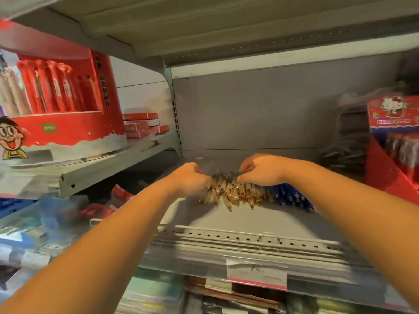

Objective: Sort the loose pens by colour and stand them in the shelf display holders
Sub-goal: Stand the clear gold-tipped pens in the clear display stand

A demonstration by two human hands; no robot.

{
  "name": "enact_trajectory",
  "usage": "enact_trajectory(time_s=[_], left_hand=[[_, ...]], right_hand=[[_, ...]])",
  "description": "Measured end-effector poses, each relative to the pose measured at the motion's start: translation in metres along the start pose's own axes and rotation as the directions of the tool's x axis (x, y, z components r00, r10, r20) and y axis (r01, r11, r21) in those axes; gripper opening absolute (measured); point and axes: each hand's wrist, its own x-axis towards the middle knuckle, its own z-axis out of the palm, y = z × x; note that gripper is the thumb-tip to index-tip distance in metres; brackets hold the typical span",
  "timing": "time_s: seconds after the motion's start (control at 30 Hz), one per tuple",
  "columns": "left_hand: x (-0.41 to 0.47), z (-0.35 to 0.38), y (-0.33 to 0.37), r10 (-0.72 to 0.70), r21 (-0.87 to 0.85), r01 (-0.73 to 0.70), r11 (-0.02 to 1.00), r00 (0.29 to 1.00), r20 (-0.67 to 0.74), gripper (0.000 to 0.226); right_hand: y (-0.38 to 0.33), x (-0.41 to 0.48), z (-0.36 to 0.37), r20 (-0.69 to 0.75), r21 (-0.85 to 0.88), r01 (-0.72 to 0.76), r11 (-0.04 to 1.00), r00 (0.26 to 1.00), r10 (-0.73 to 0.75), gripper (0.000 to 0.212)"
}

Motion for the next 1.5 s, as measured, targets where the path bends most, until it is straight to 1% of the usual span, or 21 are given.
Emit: enact_trajectory(time_s=[0.03,0.1,0.23,0.27,0.33,0.37,0.43,0.5,0.6,0.67,0.8,0.87,0.93,1.13,1.3,1.5], left_hand=[[0.01,-0.001,-0.006,-0.003,-0.006,0.003,1.0,1.0,-0.003,0.012],[0.03,-0.001,-0.016,-0.009,-0.014,0.009,1.0,1.0,0.006,0.021],[0.061,0.008,-0.019,-0.089,0.004,0.089,0.996,0.989,0.119,0.041],[0.067,0.011,-0.016,-0.101,0.008,0.101,0.995,0.983,0.15,0.039],[0.078,0.015,-0.009,-0.12,0.0,0.123,0.992,0.971,0.208,0.026],[0.081,0.016,-0.006,-0.137,-0.001,0.141,0.99,0.962,0.237,0.026],[0.089,0.017,0.001,-0.173,0.043,0.168,0.985,0.939,0.296,0.037],[0.095,0.018,0.007,-0.229,0.112,0.204,0.973,0.92,0.317,0.047],[0.099,0.018,0.012,-0.264,0.212,0.205,0.956,0.915,0.305,0.06],[0.102,0.016,0.013,-0.279,0.228,0.214,0.95,0.909,0.308,0.054],[0.107,0.012,0.007,-0.32,0.133,0.291,0.947,0.879,0.352,0.046],[0.112,0.013,0.003,-0.326,0.08,0.319,0.944,0.881,0.343,0.046],[0.114,0.015,0.003,-0.319,0.073,0.314,0.947,0.882,0.347,0.039],[0.111,0.018,0.018,-0.349,0.251,0.267,0.93,0.855,0.385,0.034],[0.102,0.017,0.028,-0.391,0.381,0.217,0.899,0.79,0.472,0.029],[0.096,0.023,0.035,-0.342,0.436,0.126,0.891,0.818,0.462,0.018]], right_hand=[[-0.004,0.007,0.003,0.024,-0.025,-0.012,1.0,1.0,0.012,0.061],[-0.009,0.02,0.007,0.067,-0.065,-0.032,0.997,0.997,0.036,0.066],[-0.014,0.044,0.014,0.154,-0.062,-0.076,0.995,0.984,0.085,0.079],[-0.014,0.049,0.015,0.194,-0.06,-0.079,0.995,0.977,0.089,0.081],[-0.011,0.056,0.018,0.274,-0.03,-0.057,0.998,0.96,0.063,0.079],[-0.008,0.058,0.019,0.292,0.003,-0.036,0.999,0.956,0.034,0.077],[-0.001,0.059,0.022,0.274,0.063,-0.013,0.998,0.962,-0.005,0.08],[0.004,0.06,0.022,0.268,0.085,-0.02,0.996,0.963,-0.004,0.085],[0.006,0.062,0.02,0.293,0.067,-0.011,0.998,0.956,-0.009,0.076],[0.006,0.062,0.018,0.3,0.057,0.001,0.998,0.954,-0.018,0.073],[0.002,0.059,0.019,0.302,0.047,-0.018,0.999,0.953,0.003,0.071],[0.001,0.059,0.019,0.293,0.041,-0.024,0.999,0.956,0.011,0.069],[0.003,0.058,0.019,0.287,0.038,-0.026,0.999,0.958,0.015,0.067],[0.003,0.056,0.023,0.294,0.038,-0.046,0.998,0.955,0.033,0.06],[-0.001,0.055,0.025,0.299,0.056,-0.051,0.997,0.954,0.032,0.063],[0.002,0.053,0.023,0.288,0.067,-0.055,0.996,0.957,0.033,0.059]])
